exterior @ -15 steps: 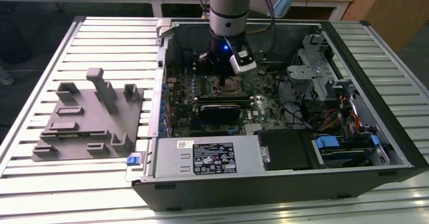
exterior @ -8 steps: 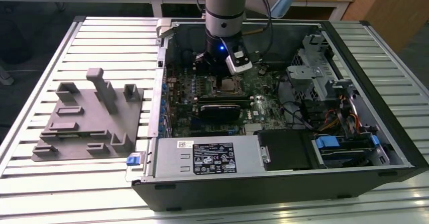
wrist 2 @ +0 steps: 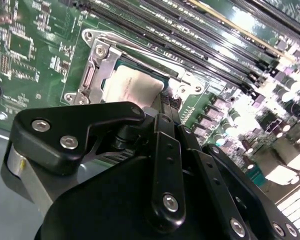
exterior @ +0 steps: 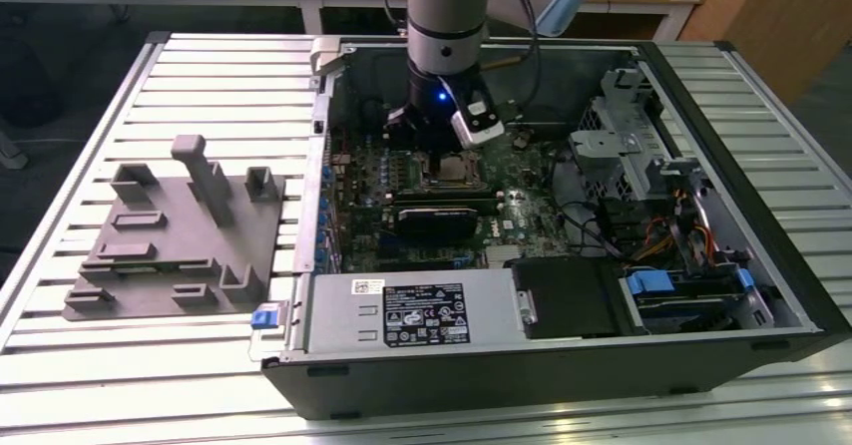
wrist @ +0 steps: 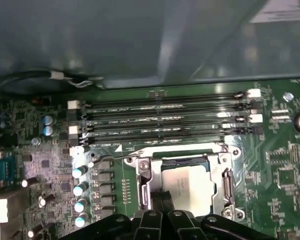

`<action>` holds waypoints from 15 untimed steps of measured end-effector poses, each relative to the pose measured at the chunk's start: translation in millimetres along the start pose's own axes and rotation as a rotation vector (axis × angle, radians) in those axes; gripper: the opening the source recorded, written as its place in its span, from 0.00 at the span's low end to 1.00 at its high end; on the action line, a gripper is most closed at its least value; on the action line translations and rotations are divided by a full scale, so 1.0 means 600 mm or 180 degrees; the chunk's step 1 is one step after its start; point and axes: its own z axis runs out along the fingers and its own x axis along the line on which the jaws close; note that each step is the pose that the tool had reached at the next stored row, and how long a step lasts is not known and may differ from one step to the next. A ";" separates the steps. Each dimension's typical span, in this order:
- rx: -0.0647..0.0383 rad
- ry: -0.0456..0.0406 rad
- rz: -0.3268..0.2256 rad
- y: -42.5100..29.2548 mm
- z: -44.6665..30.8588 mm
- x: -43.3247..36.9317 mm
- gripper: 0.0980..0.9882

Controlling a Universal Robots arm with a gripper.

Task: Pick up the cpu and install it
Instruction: 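Close the cpu cover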

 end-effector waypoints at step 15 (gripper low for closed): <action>-0.0002 0.0004 -0.0106 -0.001 0.010 0.008 0.01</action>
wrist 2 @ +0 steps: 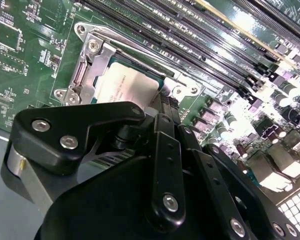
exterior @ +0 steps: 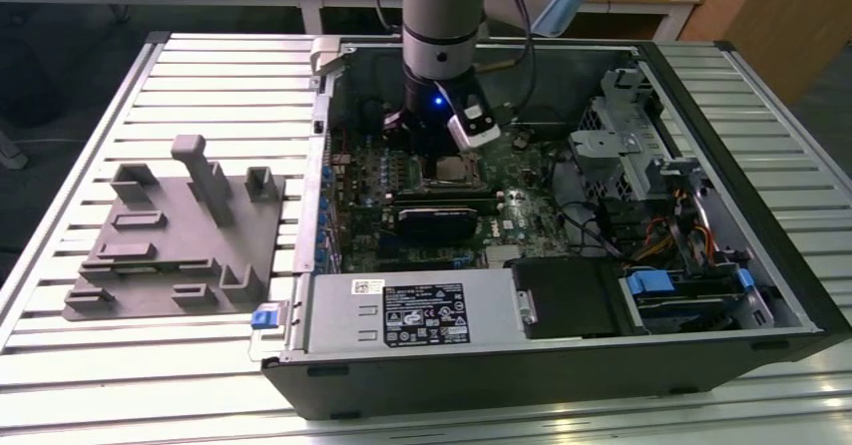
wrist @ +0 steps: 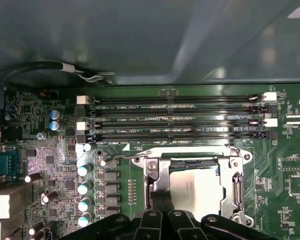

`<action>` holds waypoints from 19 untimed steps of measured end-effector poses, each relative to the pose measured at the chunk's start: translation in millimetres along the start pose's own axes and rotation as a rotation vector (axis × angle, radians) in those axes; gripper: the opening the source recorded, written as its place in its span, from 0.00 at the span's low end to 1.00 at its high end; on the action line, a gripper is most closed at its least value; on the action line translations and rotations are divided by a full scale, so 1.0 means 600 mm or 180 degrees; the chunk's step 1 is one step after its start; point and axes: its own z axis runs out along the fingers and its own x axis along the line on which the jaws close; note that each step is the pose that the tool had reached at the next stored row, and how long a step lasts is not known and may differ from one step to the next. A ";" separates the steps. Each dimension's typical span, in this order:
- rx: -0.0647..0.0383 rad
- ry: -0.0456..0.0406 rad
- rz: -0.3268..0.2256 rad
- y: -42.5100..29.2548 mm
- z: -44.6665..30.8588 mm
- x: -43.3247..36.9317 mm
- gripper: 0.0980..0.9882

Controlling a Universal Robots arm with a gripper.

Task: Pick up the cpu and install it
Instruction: 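Close the cpu cover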

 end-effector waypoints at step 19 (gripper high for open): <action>-0.0001 0.0001 -0.0021 0.000 0.003 -0.007 0.01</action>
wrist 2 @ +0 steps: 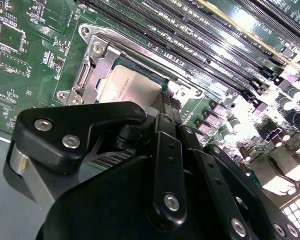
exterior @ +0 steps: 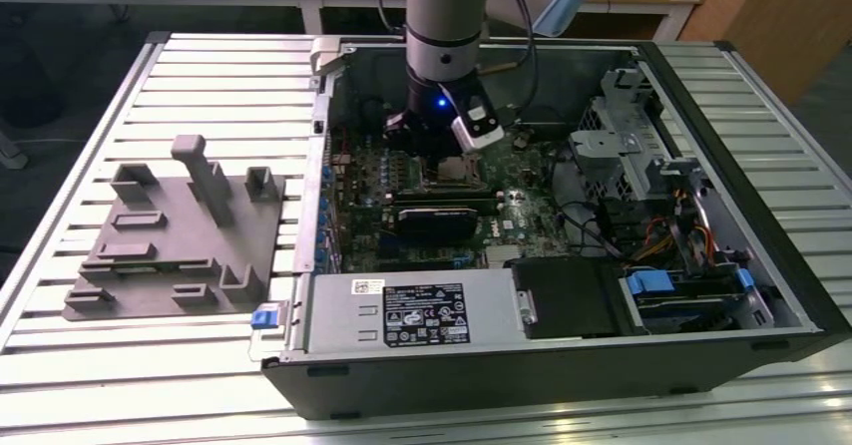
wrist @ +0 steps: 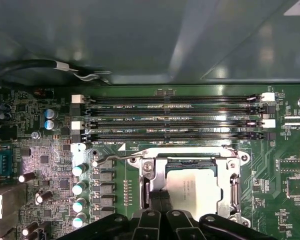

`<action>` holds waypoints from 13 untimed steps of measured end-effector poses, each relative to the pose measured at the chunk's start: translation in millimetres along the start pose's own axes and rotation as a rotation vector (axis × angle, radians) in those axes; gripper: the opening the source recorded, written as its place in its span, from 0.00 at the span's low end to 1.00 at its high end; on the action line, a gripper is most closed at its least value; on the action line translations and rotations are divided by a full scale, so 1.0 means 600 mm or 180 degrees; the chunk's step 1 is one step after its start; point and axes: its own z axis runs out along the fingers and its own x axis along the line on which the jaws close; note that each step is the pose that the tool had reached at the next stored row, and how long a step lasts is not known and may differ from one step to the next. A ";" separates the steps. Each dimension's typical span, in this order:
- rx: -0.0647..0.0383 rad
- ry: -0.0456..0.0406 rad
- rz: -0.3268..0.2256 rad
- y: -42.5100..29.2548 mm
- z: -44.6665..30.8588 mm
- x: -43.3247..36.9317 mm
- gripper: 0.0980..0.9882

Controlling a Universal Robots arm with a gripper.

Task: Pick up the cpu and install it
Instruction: 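Close the cpu cover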

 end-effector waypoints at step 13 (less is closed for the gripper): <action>0.0000 0.0000 0.0000 0.000 -0.012 0.000 0.01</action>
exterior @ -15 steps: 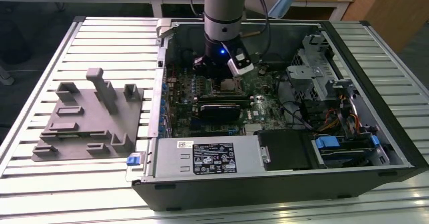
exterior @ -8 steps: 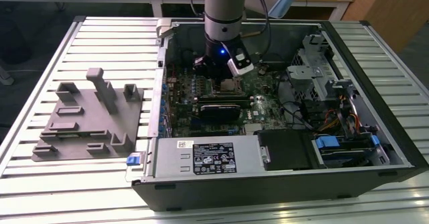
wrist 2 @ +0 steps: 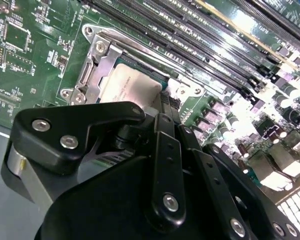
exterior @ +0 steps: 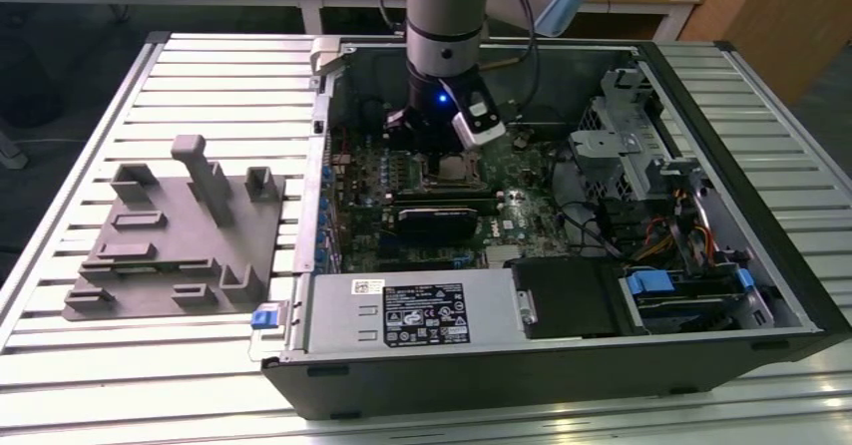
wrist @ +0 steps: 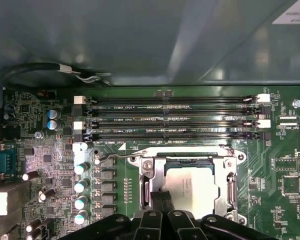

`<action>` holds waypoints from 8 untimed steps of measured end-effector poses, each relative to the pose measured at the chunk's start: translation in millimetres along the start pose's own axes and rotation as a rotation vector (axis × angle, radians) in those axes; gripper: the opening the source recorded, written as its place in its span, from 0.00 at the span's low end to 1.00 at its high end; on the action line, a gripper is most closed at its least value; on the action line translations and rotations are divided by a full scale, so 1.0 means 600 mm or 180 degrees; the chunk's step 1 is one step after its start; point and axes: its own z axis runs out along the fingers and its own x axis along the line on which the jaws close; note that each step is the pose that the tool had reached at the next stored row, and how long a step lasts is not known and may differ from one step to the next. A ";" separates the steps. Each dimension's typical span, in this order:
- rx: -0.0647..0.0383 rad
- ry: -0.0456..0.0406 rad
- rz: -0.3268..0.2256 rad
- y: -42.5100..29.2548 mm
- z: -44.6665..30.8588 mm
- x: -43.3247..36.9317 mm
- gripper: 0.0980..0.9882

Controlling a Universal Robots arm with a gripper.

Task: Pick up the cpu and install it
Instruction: 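Close the cpu cover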

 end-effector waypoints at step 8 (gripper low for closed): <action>0.0000 -0.0002 0.0000 0.001 -0.027 0.000 0.01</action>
